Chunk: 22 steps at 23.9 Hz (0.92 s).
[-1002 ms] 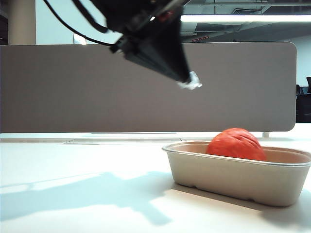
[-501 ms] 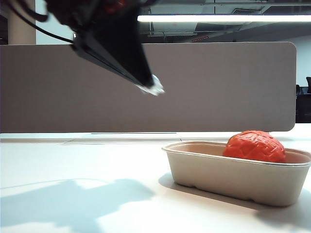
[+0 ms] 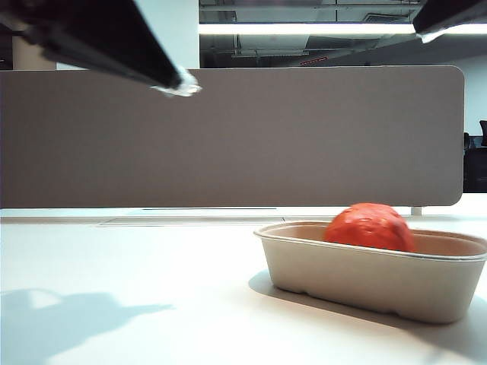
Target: Pick up the orange and place it into the paper lunchbox.
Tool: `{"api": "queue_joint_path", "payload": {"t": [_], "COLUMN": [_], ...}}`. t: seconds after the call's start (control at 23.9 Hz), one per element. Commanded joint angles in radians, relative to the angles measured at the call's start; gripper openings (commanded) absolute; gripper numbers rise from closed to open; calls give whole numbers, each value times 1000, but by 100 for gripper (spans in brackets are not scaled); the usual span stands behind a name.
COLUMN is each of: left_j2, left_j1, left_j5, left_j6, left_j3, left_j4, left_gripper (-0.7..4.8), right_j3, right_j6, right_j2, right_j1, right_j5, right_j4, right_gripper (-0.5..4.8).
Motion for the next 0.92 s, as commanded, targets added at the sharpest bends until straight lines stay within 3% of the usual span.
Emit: {"api": "queue_joint_path", "payload": {"t": [0.04, 0.17, 0.75, 0.92], "left_j2": [-73, -160, -537, -600], "left_j1": [-1, -1, -1, -1], "left_j5": [-2, -11, -116, -135], "left_j6": [-1, -5, -34, -86], "left_j3": [-74, -142, -373, -413], "left_j4": [51, 55, 92, 123], "left_gripper": [-6, -6, -6, -6], "right_j3": [-64, -88, -88, -88], "right_j6": [-16, -14, -14, -14], "right_j2": [-17, -17, -17, -17], "right_j1": [-1, 0, 0, 1], "right_j5": [102, 139, 136, 136], "right_j4": [161, 180, 173, 173], "right_gripper": [-5, 31, 31, 31]}}
